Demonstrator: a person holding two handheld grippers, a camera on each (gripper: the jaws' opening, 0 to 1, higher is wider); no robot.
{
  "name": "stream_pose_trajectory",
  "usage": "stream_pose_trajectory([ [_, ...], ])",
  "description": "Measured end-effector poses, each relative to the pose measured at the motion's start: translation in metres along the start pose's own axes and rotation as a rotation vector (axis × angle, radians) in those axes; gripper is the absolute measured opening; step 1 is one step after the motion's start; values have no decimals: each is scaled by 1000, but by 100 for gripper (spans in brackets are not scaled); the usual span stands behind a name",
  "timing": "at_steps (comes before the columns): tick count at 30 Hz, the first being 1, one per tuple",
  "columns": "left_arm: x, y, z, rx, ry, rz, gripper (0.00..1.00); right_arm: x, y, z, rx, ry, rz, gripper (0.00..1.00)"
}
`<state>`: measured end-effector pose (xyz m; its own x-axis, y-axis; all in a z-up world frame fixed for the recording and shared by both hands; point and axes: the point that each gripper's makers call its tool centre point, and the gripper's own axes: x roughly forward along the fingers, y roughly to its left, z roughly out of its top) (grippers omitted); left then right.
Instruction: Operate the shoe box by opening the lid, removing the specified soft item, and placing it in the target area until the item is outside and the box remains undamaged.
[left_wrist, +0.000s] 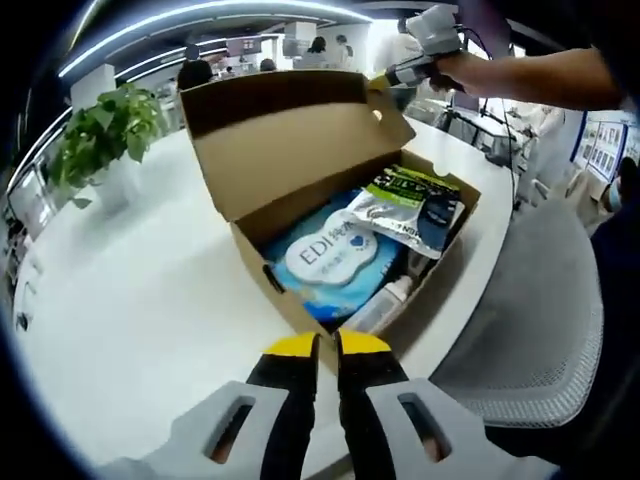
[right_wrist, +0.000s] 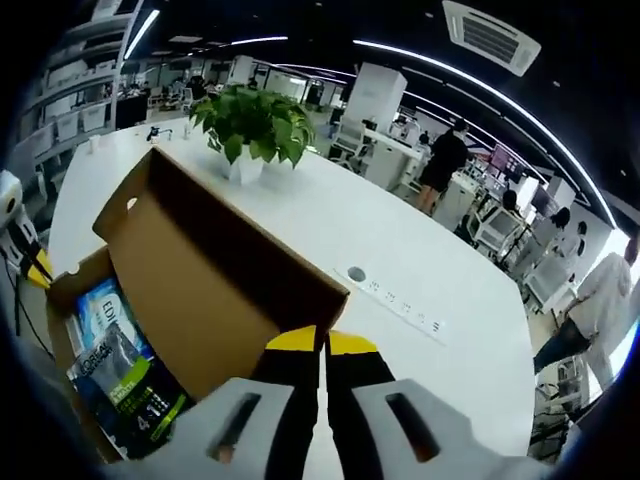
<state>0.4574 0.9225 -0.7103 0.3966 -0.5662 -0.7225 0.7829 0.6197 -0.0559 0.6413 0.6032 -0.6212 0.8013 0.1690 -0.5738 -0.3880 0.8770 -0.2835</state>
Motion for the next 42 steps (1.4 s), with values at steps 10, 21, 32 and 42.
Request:
stream_pose_trajectory([
  [10,0,0,0,-8,0,-1,3,35,-2,-16,8,76,30,0],
  [21,0,0,0,-15,3,-3,3,77,3,-50,49,193,69,0],
  [32,2,0,0,-28,11,-8,3,95,13,-71,57,264,90,0],
  [42,2,0,0,-24,22,0,3,98,18,-84,81,316,102,0],
])
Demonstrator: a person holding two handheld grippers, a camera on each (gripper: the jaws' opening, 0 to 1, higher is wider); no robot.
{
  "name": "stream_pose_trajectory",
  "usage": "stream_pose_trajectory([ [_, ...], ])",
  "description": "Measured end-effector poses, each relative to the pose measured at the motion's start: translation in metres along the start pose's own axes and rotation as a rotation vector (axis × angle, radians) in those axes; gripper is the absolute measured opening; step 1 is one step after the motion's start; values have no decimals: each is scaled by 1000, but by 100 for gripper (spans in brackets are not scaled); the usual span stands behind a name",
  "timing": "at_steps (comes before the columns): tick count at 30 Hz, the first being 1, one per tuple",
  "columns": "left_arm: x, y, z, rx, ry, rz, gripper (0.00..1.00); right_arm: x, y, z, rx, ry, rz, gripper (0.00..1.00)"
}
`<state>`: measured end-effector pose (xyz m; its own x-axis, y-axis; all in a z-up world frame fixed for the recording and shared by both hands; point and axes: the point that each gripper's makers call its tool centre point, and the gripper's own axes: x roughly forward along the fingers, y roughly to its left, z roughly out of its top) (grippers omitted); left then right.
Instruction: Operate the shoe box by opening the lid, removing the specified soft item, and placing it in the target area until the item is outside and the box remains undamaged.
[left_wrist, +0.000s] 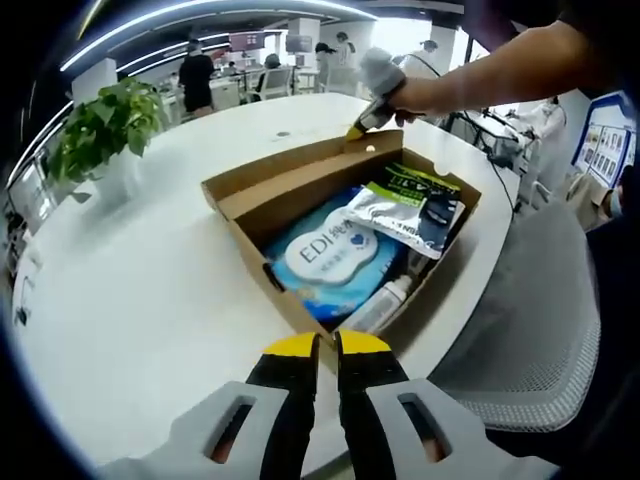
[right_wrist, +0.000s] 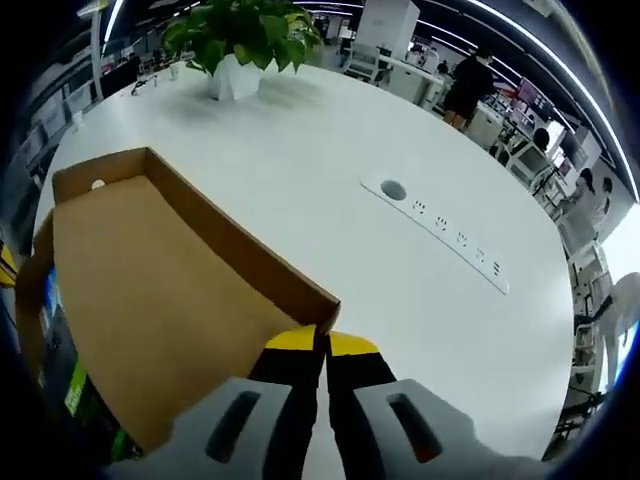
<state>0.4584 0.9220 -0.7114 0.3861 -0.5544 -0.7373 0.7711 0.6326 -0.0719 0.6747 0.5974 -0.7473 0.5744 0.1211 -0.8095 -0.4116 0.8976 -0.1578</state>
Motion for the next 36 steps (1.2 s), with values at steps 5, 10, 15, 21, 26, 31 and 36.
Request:
stream_pose_trajectory([
  [5,0,0,0,-9,2,1,4,-1,4,-3,39,-2,30,6],
  [10,-2,1,2,-6,-4,8,7,-15,-7,6,85,-85,3,21],
  [15,-6,2,7,1,7,24,21,-39,-11,9,89,-170,-14,38],
  [21,-10,0,25,-10,-33,35,32,-72,4,-8,129,-224,15,46],
  [26,-3,-8,39,-3,-45,23,35,-96,16,-24,134,-249,13,48],
  [31,5,-19,54,3,-62,-2,35,-116,28,-32,153,-271,18,48],
  [36,17,-30,59,-11,-38,-48,37,-131,45,-36,143,-287,34,46],
])
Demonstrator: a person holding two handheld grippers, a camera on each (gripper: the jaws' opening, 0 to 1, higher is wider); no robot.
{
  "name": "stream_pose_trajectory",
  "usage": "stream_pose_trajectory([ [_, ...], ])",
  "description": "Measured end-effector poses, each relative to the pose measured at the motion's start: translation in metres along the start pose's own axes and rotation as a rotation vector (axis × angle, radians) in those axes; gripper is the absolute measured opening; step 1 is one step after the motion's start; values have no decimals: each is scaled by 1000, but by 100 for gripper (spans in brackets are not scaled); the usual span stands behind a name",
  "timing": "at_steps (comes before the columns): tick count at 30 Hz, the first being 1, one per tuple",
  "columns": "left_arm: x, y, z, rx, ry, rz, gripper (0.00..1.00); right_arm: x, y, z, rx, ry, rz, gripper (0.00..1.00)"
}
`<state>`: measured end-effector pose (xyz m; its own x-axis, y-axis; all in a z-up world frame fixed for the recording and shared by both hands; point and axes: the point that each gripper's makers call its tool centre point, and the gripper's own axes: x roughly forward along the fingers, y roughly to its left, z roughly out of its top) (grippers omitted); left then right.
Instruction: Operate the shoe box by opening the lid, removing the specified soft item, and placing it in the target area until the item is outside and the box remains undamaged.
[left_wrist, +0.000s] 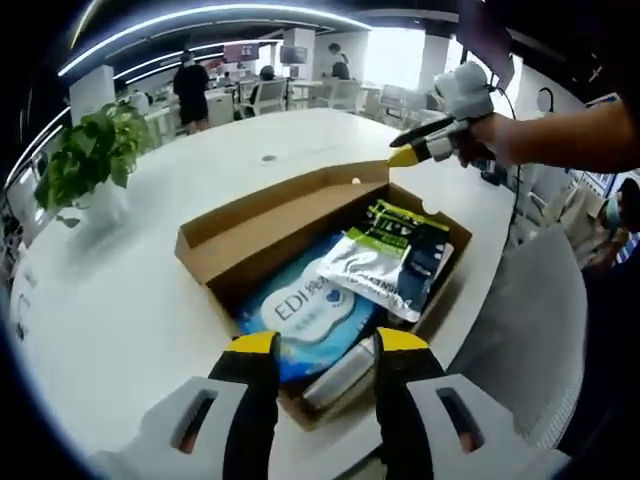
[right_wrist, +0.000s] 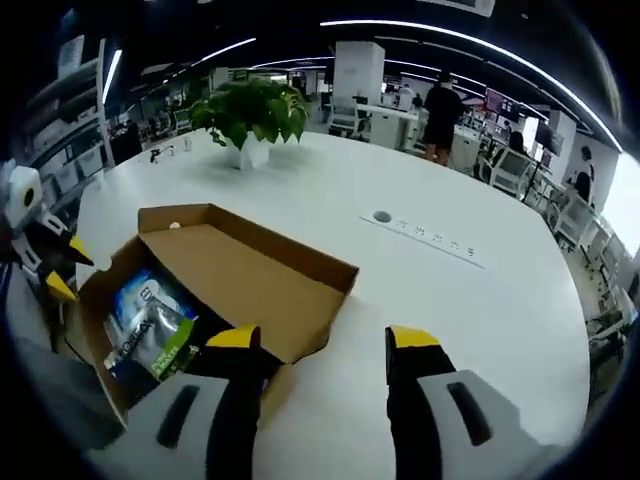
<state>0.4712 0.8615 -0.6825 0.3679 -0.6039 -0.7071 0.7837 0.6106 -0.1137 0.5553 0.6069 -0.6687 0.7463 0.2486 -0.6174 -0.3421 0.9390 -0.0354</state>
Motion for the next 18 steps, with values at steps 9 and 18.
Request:
stream_pose_trajectory([
  [9,25,-13,5,-84,12,-64,37,-20,31,-11,-12,-2,30,45],
  [18,50,-27,5,-150,69,-120,34,-31,59,-24,-16,4,65,42],
])
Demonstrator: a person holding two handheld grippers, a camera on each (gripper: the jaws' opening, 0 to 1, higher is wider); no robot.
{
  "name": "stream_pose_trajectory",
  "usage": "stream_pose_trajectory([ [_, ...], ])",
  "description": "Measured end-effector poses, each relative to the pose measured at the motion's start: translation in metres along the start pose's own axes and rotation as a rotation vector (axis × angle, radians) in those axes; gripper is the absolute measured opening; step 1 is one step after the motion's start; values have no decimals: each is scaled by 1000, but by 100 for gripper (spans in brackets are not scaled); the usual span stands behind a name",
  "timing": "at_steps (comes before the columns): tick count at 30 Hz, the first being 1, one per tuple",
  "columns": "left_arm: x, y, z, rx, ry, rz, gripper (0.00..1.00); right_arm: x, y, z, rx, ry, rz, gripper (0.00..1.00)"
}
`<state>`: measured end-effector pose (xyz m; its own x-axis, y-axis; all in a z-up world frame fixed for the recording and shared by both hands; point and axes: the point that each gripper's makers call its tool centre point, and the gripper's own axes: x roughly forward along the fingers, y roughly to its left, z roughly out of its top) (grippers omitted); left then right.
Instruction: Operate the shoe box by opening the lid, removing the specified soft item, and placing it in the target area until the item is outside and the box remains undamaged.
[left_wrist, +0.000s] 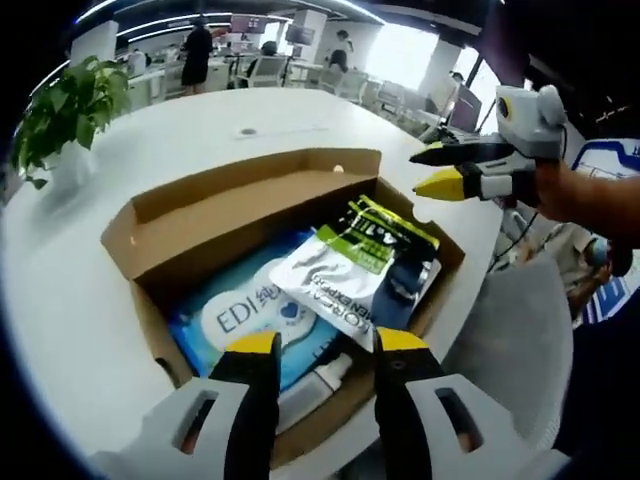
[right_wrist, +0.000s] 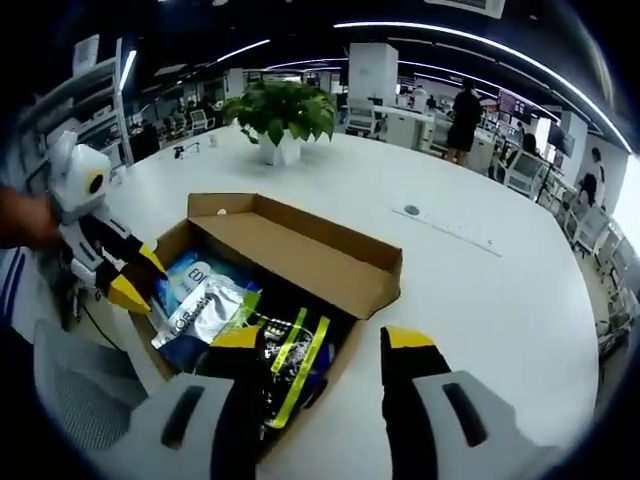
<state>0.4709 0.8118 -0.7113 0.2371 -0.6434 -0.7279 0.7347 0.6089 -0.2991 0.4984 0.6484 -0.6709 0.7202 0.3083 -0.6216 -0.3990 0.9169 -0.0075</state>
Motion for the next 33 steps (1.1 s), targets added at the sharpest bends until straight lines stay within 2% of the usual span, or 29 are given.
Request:
stream_pose_trajectory([
  [2,4,-1,3,-28,-4,-10,32,0,8,-5,-2,8,18,41],
  [4,9,-1,-1,-45,31,-8,30,1,13,-11,-7,18,30,40],
  [8,17,-2,-6,-54,58,-11,28,1,20,-18,-8,26,45,40],
  [10,20,-5,-11,-87,91,-25,27,0,21,-20,-3,26,54,39],
  [14,29,-12,-14,-89,113,-49,24,-2,25,-21,-4,6,73,37],
  [17,33,-17,-12,-131,106,-63,22,-3,27,-26,-6,13,91,35],
  [21,36,-19,-9,-150,101,-65,19,-5,28,-31,-6,17,98,34],
  [25,35,-16,-5,-125,98,-44,10,-5,30,-35,3,22,112,32],
  [27,36,-16,-5,-120,103,-55,4,-5,31,-36,3,23,116,31],
  [33,38,-16,-3,-111,98,-49,0,-4,34,-38,-3,30,127,31],
])
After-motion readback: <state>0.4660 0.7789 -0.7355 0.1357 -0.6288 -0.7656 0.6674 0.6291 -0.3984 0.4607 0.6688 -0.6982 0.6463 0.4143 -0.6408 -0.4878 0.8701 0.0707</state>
